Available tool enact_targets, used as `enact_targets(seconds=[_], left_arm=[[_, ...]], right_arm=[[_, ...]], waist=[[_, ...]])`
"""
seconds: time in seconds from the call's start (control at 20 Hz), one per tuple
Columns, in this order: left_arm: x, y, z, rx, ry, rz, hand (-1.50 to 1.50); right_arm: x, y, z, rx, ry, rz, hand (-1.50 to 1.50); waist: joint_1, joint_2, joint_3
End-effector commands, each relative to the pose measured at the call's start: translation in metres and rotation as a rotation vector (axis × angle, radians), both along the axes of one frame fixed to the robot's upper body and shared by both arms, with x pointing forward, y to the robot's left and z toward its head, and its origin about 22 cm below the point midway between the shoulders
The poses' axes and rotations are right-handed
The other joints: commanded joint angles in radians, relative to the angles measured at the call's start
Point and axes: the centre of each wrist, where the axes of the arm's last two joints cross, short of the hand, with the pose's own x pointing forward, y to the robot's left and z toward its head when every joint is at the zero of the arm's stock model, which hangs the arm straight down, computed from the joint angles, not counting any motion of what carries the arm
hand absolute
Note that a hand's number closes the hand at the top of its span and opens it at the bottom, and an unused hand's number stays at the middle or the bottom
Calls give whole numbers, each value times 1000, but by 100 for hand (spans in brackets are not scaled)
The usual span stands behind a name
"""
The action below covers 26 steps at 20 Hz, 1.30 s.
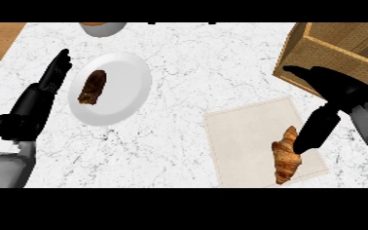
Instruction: Pick the croissant from the placemat and place it in the basket
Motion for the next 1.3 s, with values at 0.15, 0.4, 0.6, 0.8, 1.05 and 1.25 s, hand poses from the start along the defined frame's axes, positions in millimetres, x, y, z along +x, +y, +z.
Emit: enact_targets(seconds=[0.15,0.4,0.6,0.8,1.05,1.25], left_arm=[[0,-18,-2,-24,10,8,0],[-10,-2,-2,-4,2,-3,0],[3,3,20,-5,13,-10,0],[17,2,5,0,2,23,0],[5,-3,-9,-8,-14,14,0],[0,-12,6,-26,11,-3,0]], right_arm=[[-2,-5,-44,-121,161,-62,-150],[-16,-2,-52,-124,161,-60,-150],[-26,-8,-56,-146,149,-79,-150],[-32,2,-82,-130,148,-77,-150],[-47,0,-98,-150,118,-50,-150],[-26,-5,-110,-153,102,-75,-150]], waist=[[4,3,1],[1,0,1],[-3,0,1],[-4,2,1],[-5,1,1],[4,2,1]])
